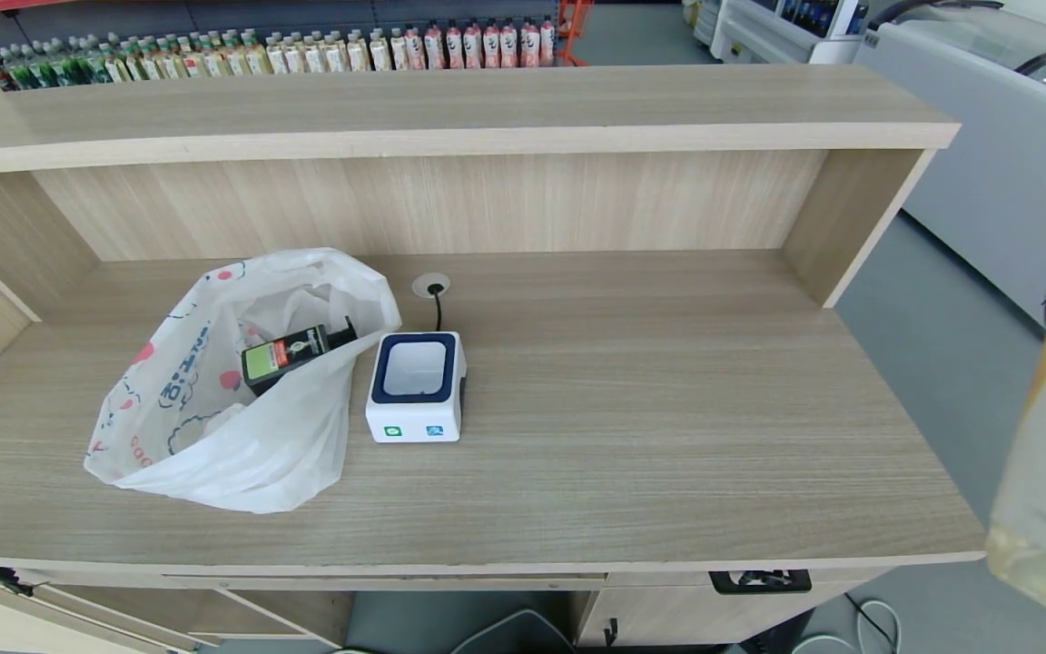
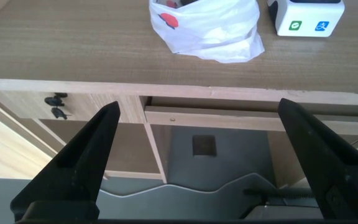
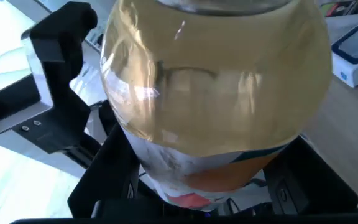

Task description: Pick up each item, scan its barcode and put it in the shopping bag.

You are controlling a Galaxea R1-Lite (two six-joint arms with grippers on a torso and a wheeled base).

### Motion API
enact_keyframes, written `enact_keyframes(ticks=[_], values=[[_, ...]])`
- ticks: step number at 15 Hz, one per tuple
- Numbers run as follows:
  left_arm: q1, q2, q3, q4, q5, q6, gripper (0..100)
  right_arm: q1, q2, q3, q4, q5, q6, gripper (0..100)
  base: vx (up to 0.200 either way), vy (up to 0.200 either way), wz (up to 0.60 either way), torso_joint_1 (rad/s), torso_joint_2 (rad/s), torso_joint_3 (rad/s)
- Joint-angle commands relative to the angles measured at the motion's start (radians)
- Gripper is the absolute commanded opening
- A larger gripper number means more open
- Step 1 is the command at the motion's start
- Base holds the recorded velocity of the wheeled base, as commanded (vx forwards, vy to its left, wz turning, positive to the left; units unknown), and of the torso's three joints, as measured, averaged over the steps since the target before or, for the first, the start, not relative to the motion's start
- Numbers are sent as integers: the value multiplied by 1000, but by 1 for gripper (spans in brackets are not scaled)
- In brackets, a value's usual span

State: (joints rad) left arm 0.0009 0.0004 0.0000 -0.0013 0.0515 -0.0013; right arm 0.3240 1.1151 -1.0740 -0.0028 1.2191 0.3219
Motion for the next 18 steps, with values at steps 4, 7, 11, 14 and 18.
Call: enact_keyframes(ticks=[4, 7, 11, 14, 18], values=[[1, 0, 0, 0, 1, 0, 100, -246, 180, 115, -177, -498, -1014, 0, 0, 0, 0, 0, 0, 0], [1, 0, 0, 0, 1, 0, 100, -234, 203, 269, -526, -570, -1012, 0, 0, 0, 0, 0, 0, 0], [1, 0, 0, 0, -1, 0, 100, -169, 229, 279, -680, -630, -1017, 0, 0, 0, 0, 0, 0, 0], [1, 0, 0, 0, -1, 1, 100, -168, 213, 315, -681, -629, -1087, 0, 0, 0, 0, 0, 0, 0], [1, 0, 0, 0, -1, 1, 100, -141, 195, 335, -681, -624, -1123, 0, 0, 0, 0, 0, 0, 0]])
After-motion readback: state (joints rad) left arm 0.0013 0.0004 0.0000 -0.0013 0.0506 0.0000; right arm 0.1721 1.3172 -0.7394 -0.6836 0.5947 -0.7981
